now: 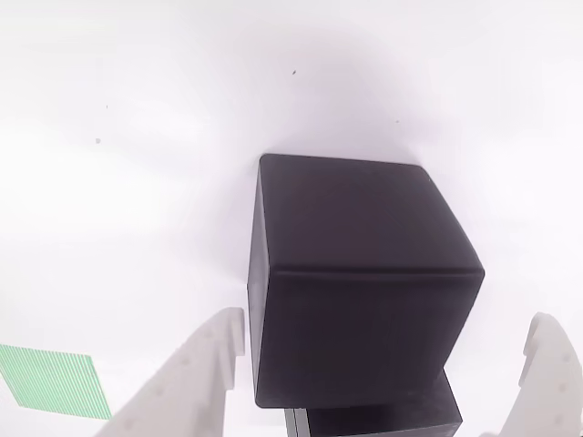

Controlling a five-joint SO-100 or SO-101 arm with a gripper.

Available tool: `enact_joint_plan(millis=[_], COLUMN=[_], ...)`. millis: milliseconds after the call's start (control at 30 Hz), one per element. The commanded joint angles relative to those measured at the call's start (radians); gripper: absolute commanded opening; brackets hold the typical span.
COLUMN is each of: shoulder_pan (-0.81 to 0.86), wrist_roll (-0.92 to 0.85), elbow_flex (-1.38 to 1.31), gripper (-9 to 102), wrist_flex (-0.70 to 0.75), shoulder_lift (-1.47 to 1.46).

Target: Stack 3 Blocks on the chosen place.

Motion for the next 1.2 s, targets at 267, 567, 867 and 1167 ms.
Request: enact_joint_plan(millis=[267, 567, 867, 1167], shoulder_pan=[0.009, -0.006, -0.041, -0.081], wrist_roll=[0.023, 0.095, 0.156, 0.179], elbow_flex=[-0.095, -0.110, -0.055, 0.017], gripper=[34, 22, 15, 15], wrist_flex=[-0.051, -0.132, -0.107, 0.064], shoulder_lift=[-0.137, -0.202, -0.107, 0.275])
